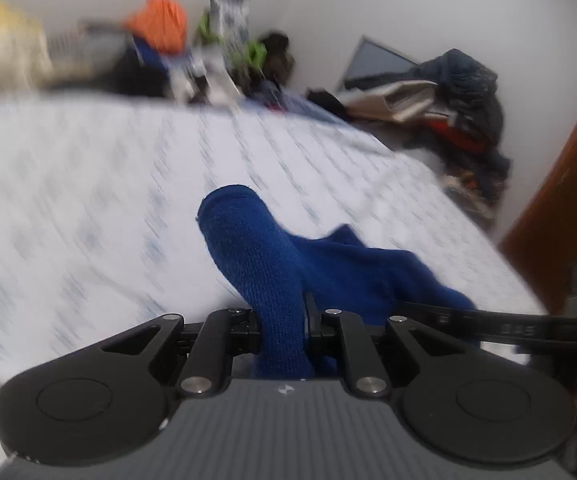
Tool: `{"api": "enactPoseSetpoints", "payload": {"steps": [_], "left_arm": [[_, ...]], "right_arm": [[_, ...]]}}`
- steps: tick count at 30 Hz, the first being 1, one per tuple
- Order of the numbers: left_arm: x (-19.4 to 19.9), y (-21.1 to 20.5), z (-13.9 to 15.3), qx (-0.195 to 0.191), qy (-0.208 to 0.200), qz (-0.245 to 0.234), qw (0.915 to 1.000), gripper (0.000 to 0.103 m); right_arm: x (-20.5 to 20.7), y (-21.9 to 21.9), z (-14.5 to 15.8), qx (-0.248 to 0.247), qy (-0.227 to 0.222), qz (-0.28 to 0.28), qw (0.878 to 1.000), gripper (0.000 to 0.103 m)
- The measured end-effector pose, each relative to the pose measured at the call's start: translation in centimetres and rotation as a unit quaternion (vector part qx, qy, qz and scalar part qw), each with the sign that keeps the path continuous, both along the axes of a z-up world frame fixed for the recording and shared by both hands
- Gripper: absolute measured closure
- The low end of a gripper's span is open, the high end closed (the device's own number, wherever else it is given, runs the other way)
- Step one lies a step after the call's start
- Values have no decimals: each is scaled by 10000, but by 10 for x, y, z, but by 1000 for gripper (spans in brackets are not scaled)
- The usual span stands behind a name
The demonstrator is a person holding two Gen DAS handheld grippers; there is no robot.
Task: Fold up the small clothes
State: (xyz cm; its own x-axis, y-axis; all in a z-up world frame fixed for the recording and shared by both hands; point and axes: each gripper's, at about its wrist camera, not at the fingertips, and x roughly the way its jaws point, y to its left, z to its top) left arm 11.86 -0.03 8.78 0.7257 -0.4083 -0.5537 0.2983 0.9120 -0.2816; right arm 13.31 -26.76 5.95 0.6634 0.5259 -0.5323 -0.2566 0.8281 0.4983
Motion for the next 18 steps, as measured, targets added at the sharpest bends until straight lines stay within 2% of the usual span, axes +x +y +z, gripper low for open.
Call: {"api": "enactPoseSetpoints", "payload": {"steps": [1, 3, 4, 5, 8, 11, 12, 13, 14, 15, 16, 17, 18], "left_arm": [[6, 3, 4, 187, -102, 65, 9998, 82], [12, 18, 1, 423, -117, 441, 9981, 75], [9, 28, -2, 411, -5, 587, 9974, 72], [3, 37, -7, 283, 186, 586, 9977, 65], [-39, 61, -26, -216, 609, 429, 9970, 48], [-75, 71, -53, -770, 1246, 397, 9884, 46], [-84, 71, -61, -941, 1403, 395, 9848, 47], [-94, 70, -64, -1041, 1304, 376, 9853, 46], [-99, 66, -67, -1071, 1261, 342, 9856, 49], [-102, 63, -67, -1056, 1239, 338, 9861, 67], [-101, 61, -68, -989, 1333, 338, 9855, 86], [-99, 63, -68, -996, 1490, 374, 9831, 92], [-98, 69, -65, -1100, 1594, 409, 9802, 92]], "right_arm": [[6, 6, 1, 145, -28, -3, 9999, 84], [20, 16, -3, 258, 118, -215, 9994, 62], [24, 18, -5, 163, 370, -371, 9985, 31], [24, 17, -7, 90, 555, -451, 9974, 22], [-2, 8, -9, 31, 609, -113, 9981, 23], [-35, 0, -20, 154, 866, 124, 9960, 23], [-45, 1, -25, 174, 974, 190, 9949, 24], [-53, 4, -30, 144, 1049, 267, 9940, 32], [-61, 9, -35, 53, 1093, 382, 9933, 65], [-66, 16, -40, -108, 1117, 478, 9925, 84], [-72, 21, -40, -224, 944, 462, 9942, 89], [-77, 24, -37, -304, 883, 474, 9945, 91], [-79, 24, -34, -270, 893, 490, 9944, 92]]}}
